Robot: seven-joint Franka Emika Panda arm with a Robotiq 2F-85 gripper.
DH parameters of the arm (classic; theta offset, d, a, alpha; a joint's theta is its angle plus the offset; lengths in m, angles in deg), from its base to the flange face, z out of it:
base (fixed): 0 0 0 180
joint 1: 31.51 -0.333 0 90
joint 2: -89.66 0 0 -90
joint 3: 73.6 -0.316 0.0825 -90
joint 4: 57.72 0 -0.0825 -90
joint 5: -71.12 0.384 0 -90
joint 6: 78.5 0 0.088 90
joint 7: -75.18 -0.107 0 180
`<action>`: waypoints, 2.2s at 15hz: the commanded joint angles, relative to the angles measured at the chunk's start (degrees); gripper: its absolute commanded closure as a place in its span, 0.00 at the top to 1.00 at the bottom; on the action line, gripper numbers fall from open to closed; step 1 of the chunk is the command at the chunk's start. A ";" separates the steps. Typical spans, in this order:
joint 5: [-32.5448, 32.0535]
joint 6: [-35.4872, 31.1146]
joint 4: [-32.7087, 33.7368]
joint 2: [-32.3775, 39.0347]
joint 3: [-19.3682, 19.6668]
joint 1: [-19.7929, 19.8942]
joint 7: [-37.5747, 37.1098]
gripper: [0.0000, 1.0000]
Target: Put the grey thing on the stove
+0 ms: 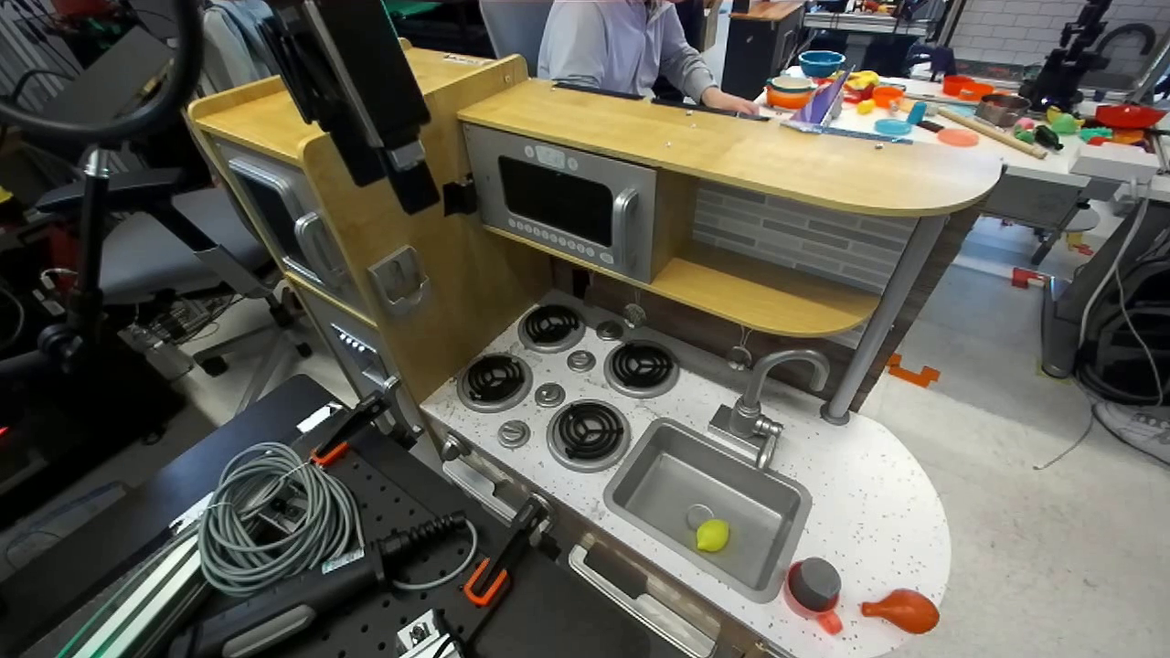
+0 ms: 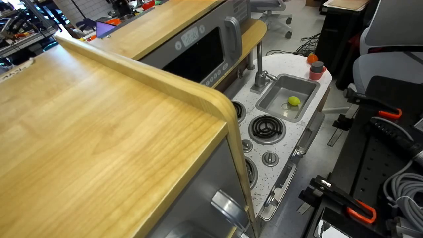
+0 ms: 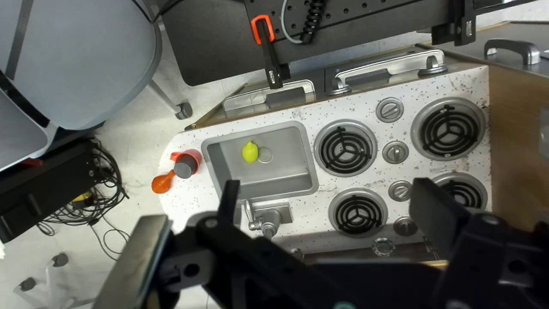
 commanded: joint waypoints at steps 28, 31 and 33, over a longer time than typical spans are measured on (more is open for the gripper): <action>9.56 -20.09 40.67 68.18 16.14 19.96 41.35 1.00; 10.11 -20.25 44.32 72.29 14.85 21.69 41.11 1.00; 10.19 -20.19 46.52 74.71 14.21 22.63 41.27 1.00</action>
